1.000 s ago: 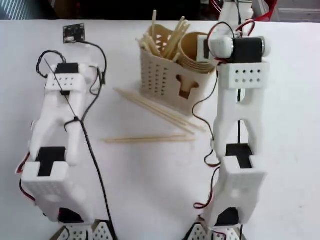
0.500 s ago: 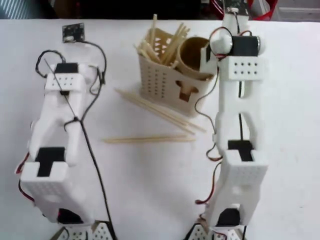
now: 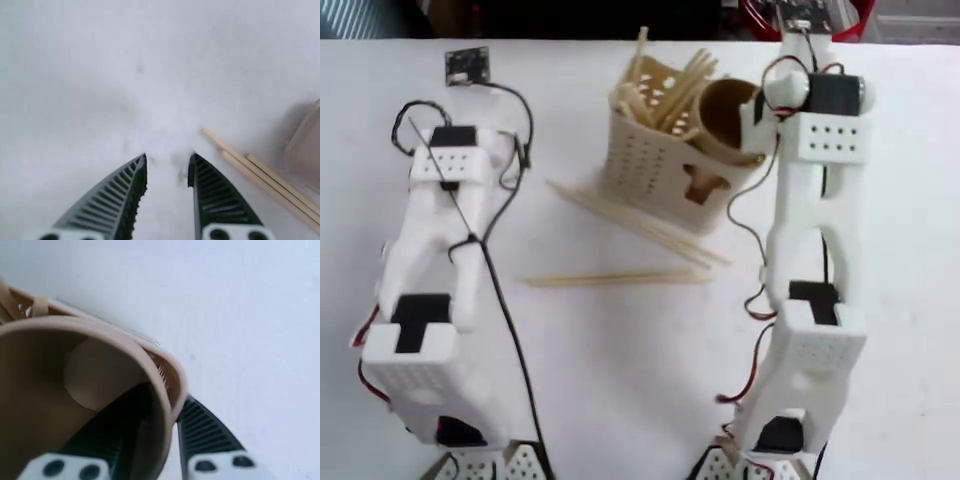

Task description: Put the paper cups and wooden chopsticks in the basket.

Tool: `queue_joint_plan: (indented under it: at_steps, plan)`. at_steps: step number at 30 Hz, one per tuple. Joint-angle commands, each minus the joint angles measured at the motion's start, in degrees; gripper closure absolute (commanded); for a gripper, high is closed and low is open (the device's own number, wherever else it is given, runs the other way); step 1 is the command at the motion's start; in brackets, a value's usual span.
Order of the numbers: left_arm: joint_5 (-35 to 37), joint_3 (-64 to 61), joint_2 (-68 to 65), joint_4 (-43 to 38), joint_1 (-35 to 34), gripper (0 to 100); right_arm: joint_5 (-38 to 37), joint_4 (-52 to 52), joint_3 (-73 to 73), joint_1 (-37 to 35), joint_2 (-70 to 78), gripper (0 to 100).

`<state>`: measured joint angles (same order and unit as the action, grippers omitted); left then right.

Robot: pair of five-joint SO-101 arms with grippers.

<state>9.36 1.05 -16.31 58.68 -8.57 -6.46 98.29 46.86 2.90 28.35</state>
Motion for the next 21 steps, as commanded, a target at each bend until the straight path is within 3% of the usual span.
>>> queue_joint_plan:
  at_steps: [1, 21]
  plan:
    - [0.3, 0.6, 0.5, -1.1, 0.0, 85, -4.0, 0.4, -2.5, 4.7, -2.7, 98.1]
    - [0.3, 0.5, 0.5, -1.1, -0.3, 85, -8.5, 0.4, -10.9, 11.3, -23.3, 98.2]
